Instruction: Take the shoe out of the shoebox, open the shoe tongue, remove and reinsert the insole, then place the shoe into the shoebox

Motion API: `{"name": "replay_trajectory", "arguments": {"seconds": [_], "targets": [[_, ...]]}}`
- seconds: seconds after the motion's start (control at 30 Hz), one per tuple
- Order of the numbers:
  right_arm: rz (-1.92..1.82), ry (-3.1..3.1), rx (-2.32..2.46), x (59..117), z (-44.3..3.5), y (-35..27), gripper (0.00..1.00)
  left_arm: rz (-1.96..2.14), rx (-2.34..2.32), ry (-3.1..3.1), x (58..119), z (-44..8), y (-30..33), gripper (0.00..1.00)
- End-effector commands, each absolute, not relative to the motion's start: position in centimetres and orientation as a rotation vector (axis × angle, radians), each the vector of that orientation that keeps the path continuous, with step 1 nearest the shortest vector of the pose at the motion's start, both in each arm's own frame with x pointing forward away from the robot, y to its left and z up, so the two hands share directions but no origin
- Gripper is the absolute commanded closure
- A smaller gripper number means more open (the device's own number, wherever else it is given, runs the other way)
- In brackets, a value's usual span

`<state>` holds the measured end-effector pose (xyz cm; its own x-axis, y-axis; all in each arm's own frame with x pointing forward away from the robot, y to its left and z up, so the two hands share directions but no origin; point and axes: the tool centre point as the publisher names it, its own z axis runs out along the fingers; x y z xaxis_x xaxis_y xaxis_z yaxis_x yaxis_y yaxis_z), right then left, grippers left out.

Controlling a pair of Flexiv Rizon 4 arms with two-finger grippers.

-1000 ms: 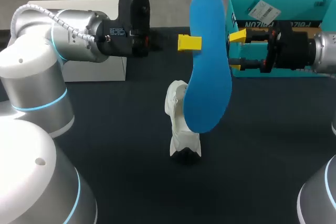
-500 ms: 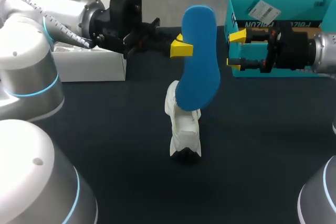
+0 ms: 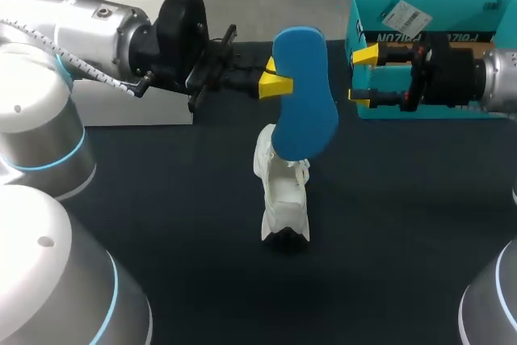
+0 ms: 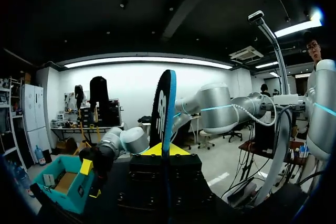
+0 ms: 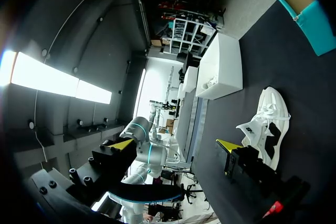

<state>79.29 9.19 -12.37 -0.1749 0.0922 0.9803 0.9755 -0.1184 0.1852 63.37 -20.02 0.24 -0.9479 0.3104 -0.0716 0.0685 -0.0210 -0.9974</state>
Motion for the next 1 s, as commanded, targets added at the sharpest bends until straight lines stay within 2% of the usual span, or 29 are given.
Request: {"name": "replay_trajectory", "arguments": {"seconds": [0.03, 0.4, 0.6, 1.0], "targets": [[-1.401, -1.342, -1.276, 79.2, -12.4, 9.3, 0.00, 2.154, -0.640, -2.192, 63.9, -1.3, -20.2, 1.00], [-1.401, -1.342, -1.276, 79.2, -12.4, 9.3, 0.00, 2.288, -1.744, -2.325, 67.5, -4.2, -20.2, 1.00], [-1.401, -1.342, -1.276, 79.2, -12.4, 9.3, 0.00, 2.192, -2.001, -2.300, 68.3, -4.9, -20.1, 1.00], [-1.401, -1.342, -1.276, 79.2, -12.4, 9.3, 0.00, 2.239, -1.997, -2.283, 68.4, -5.1, -20.0, 1.00]]}}
